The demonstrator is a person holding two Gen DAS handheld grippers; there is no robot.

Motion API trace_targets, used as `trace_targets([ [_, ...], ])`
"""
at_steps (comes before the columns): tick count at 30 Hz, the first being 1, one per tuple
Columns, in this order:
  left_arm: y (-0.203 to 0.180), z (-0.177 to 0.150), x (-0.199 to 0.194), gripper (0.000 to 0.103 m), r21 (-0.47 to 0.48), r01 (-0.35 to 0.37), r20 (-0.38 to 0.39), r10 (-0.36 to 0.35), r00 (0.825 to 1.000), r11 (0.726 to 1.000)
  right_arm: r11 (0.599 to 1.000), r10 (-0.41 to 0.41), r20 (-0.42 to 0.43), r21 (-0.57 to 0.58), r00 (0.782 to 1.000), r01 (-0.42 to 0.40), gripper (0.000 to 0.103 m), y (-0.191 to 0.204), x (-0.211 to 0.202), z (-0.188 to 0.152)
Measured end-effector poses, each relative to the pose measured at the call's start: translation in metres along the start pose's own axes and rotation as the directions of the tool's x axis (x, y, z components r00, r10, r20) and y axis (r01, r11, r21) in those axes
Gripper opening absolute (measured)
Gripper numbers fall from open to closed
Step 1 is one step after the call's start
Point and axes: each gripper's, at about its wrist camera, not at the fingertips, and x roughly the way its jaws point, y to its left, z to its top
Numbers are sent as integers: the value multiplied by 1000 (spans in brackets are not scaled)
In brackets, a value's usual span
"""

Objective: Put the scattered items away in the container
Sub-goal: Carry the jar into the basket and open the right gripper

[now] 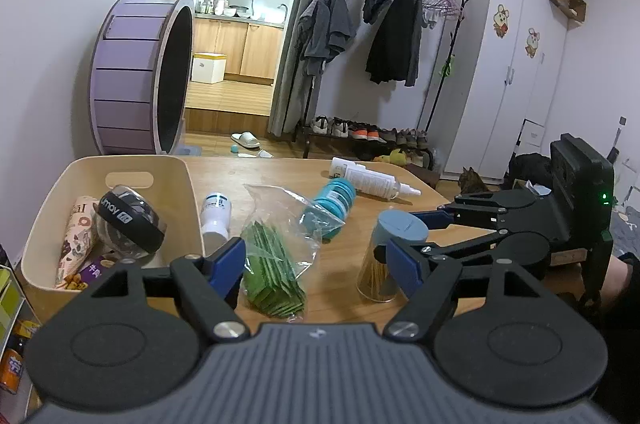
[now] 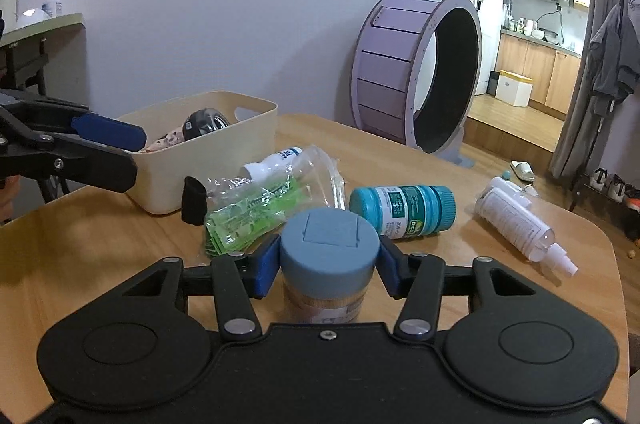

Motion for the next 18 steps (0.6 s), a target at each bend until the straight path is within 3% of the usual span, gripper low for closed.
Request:
trace_targets([
  [8, 16, 0, -19, 76, -25, -29, 30, 30, 999, 999, 997, 24, 30, 73, 999, -26, 49, -9, -10, 6],
  [18, 47, 4, -46, 76, -79, -70, 70, 76, 995, 994, 992, 114, 125, 40, 986, -120, 49, 6, -8, 65],
])
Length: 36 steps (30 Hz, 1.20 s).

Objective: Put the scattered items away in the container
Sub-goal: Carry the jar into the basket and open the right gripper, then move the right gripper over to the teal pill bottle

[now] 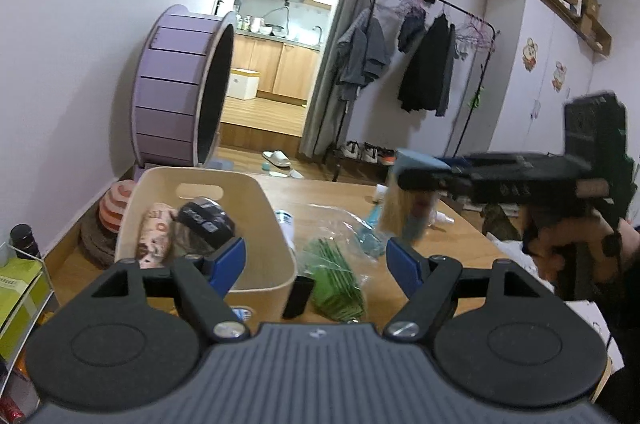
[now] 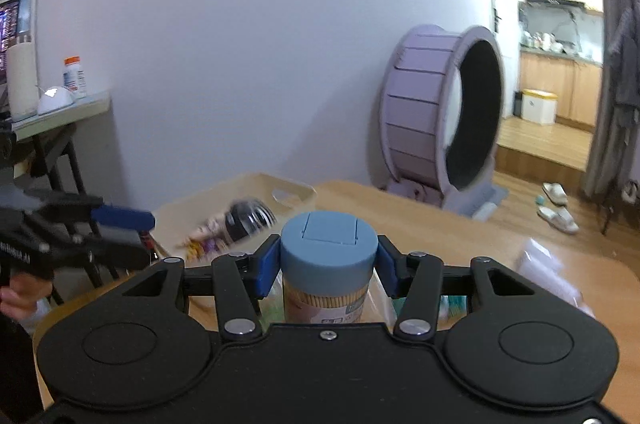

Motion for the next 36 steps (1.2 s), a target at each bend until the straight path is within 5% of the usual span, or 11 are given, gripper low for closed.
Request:
trace_targets([
  [11, 21, 8, -1, 77, -44, -41, 8, 41, 999, 998, 988, 131, -6, -77, 991, -131, 49, 25, 89, 59],
  [21, 25, 9, -2, 77, -55, -40, 8, 41, 999, 998, 989, 111, -69, -91, 991, -117, 49, 27, 167, 54],
  [26, 24, 9, -2, 77, -56, -39, 8, 40, 999, 998, 987, 50, -49, -151, 998, -57, 66, 39, 163, 48],
  [36, 17, 6, 3, 77, -41, -19, -9, 19, 1000, 999, 994, 34, -13, -106, 999, -35, 67, 21, 97, 43],
])
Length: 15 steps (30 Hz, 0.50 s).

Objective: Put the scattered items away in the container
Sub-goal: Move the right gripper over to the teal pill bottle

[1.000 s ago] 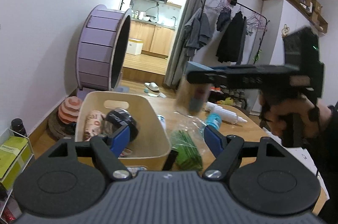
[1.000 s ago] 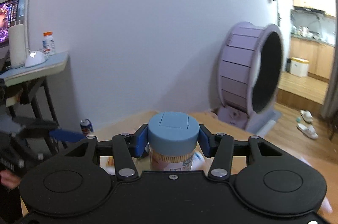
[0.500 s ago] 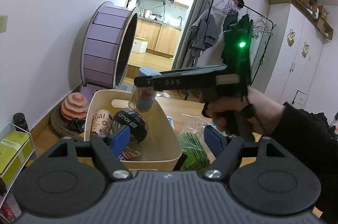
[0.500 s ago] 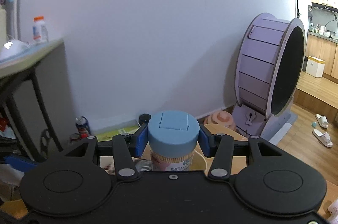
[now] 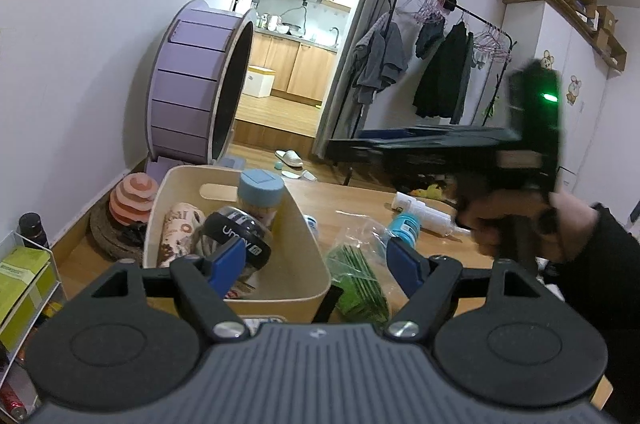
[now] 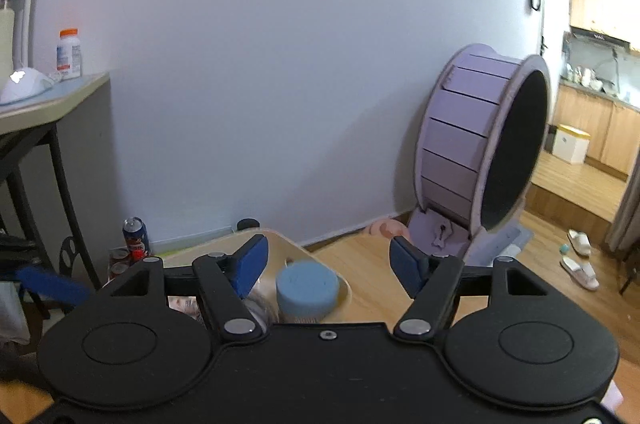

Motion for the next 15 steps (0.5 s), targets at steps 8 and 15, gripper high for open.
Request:
trace_targets([
  [8, -17, -4, 13, 77, 32, 27, -30, -26, 999, 999, 996, -45, -13, 73, 999, 46, 71, -14, -68, -32],
  [15, -32, -10, 24, 77, 66, 41, -55, -37, 998, 997, 982, -96, -53, 157, 994, 103, 77, -34, -88, -66],
])
